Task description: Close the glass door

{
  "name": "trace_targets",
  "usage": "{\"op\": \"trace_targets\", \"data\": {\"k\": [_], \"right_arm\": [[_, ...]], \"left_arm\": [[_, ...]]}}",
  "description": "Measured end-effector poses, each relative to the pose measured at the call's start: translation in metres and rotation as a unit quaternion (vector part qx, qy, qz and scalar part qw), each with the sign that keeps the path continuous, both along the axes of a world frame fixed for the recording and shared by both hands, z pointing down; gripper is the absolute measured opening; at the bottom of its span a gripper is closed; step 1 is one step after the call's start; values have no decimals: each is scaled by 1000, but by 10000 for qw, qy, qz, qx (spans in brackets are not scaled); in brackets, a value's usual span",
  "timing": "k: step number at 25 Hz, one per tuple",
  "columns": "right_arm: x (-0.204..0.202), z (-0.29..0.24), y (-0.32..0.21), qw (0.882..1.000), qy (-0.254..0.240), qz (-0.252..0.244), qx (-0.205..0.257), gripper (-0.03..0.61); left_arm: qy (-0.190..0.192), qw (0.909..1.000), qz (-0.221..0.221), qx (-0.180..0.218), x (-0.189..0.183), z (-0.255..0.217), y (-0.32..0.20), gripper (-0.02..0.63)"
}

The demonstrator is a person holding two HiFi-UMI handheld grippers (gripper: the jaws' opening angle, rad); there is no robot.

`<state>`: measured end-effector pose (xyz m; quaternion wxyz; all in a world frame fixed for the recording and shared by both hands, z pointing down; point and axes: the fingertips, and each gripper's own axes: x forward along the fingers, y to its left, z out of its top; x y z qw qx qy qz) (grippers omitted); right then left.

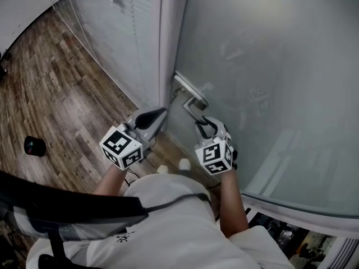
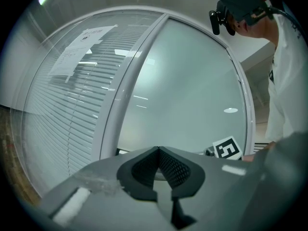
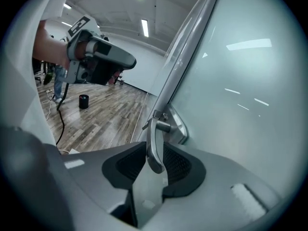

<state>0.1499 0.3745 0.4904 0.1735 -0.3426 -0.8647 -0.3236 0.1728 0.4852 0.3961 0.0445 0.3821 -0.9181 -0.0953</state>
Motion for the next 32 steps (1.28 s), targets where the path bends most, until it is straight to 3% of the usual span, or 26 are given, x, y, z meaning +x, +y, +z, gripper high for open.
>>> {"op": "trace_targets", "data": {"k": [2,4,5,14,23,32], "right_arm": [[5,-12,-2,9991,-138,117,-374,111],[11,-24,-4,9956,-225,207,-888,26],[14,-29,-4,9930,-219,210,-1140,15],[37,-78,-17,9548,-62,80,-2970,9],[34,-87,-29,9499,-12,-75,-3126,8],[32,-80,-28,9529,2,-90,-3033,8]], "left_arm": [[-11,10000,43,-4,3,4,-4,3],[-23,10000,72,-14,5,12,-8,3],[-20,10000,72,-14,6,15,-10,3],[-99,10000,5,5,5,5,-36,3],[-72,10000,-38,27,0,2,-61,3],[-77,9999,-102,-13,-2,5,-61,3]]}}
